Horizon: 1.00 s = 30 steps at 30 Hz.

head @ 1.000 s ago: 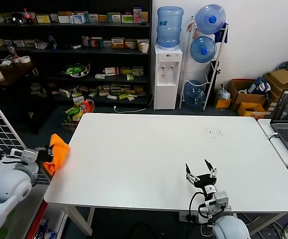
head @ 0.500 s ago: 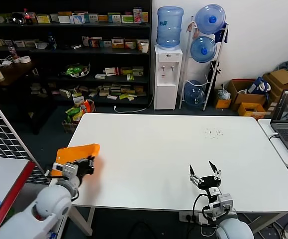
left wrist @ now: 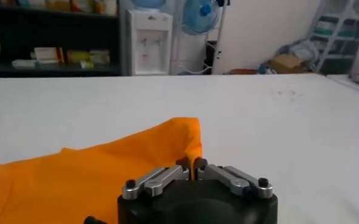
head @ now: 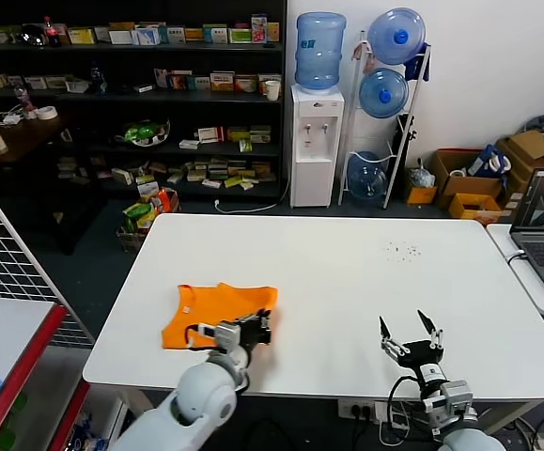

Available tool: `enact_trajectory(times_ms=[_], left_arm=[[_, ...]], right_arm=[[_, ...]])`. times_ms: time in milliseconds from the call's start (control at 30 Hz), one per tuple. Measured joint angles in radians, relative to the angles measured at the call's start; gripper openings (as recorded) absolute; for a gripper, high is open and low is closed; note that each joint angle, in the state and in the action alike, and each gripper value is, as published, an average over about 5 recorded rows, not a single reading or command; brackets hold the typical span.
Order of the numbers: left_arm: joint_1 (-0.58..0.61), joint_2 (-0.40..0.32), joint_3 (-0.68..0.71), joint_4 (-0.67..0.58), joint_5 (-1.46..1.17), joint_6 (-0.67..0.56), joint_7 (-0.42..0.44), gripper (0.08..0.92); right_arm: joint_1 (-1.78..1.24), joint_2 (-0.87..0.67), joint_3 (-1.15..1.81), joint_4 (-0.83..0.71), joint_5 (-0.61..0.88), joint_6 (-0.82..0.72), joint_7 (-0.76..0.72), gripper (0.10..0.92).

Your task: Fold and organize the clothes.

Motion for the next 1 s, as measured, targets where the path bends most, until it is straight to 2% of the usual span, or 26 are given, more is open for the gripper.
enact_trajectory(times_ms=[267, 367, 500, 733, 1000], left_arm=[[-0.050, -0.204, 0.038, 0.116, 0.030, -0.048, -0.010, 0.125], [-0.058, -0.258, 0.041, 0.159, 0.043, -0.091, 0.000, 0.168], [-0.060, -0.295, 0.044, 0.192, 0.063, -0.172, 0.031, 0.283], [-0.030, -0.273, 0.032, 0.187, 0.114, -0.321, 0.119, 0.482], [0.079, -0.137, -0.062, 0.114, 0.205, -0.469, 0.200, 0.716]], right_arm=[[-0.036, -0.017, 0.033, 0.014, 0.017, -0.001, 0.001, 0.823], [-0.039, -0.022, 0.038, 0.016, 0.021, -0.006, 0.002, 0.823], [-0.038, -0.026, 0.040, 0.014, 0.027, -0.017, -0.002, 0.823], [-0.019, -0.025, 0.039, 0.012, 0.044, -0.051, -0.029, 0.823], [0.021, -0.007, 0.049, -0.002, 0.039, -0.094, -0.078, 0.823]])
